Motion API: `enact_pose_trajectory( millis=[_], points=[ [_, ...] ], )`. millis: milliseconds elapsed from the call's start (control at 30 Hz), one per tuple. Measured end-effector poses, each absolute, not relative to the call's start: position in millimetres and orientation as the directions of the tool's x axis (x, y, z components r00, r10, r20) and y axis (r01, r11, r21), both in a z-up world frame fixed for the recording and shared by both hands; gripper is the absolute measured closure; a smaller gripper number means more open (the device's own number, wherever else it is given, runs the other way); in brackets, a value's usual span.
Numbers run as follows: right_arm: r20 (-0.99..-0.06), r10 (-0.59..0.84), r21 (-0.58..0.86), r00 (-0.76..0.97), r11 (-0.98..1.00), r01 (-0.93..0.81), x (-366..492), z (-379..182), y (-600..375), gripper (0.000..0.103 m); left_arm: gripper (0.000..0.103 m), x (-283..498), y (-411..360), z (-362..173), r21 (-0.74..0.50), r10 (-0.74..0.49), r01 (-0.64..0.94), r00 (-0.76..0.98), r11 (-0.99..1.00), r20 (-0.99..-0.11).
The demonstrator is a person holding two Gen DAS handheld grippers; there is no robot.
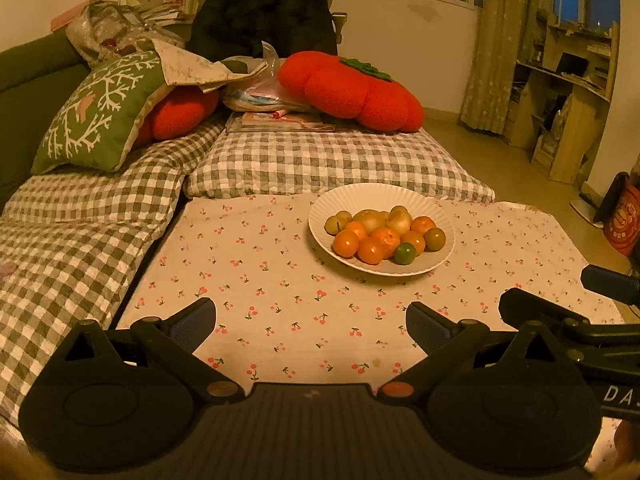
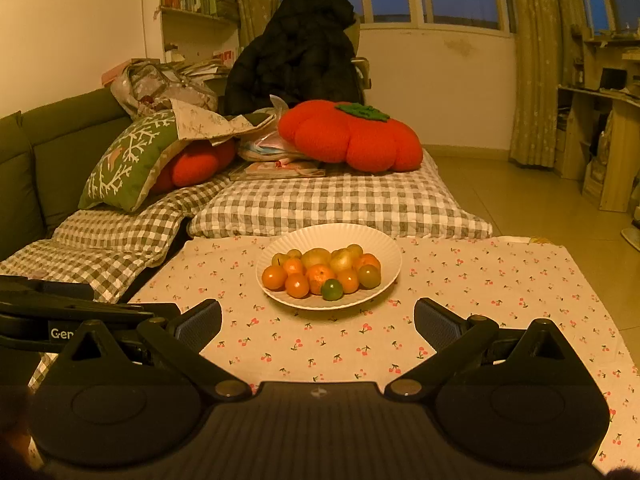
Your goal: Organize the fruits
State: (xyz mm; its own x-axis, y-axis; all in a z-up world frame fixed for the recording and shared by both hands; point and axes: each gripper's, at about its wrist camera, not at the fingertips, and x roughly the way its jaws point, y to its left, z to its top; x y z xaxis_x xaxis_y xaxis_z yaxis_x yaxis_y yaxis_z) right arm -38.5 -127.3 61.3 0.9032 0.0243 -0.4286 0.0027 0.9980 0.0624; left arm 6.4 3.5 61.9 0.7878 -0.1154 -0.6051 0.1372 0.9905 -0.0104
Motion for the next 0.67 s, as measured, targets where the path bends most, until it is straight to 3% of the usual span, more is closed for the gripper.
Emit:
enact_pose_trajectory(
  millis=[667],
  points=[
    [-0.433,0.020,0.055,0.901,0.998,0.004,-38.2,59.7,-125.9,0.000,0.010,6.7,4.9,61.1,0.004,-0.099,0.129,0.784,0.992,-0.613]
  ],
)
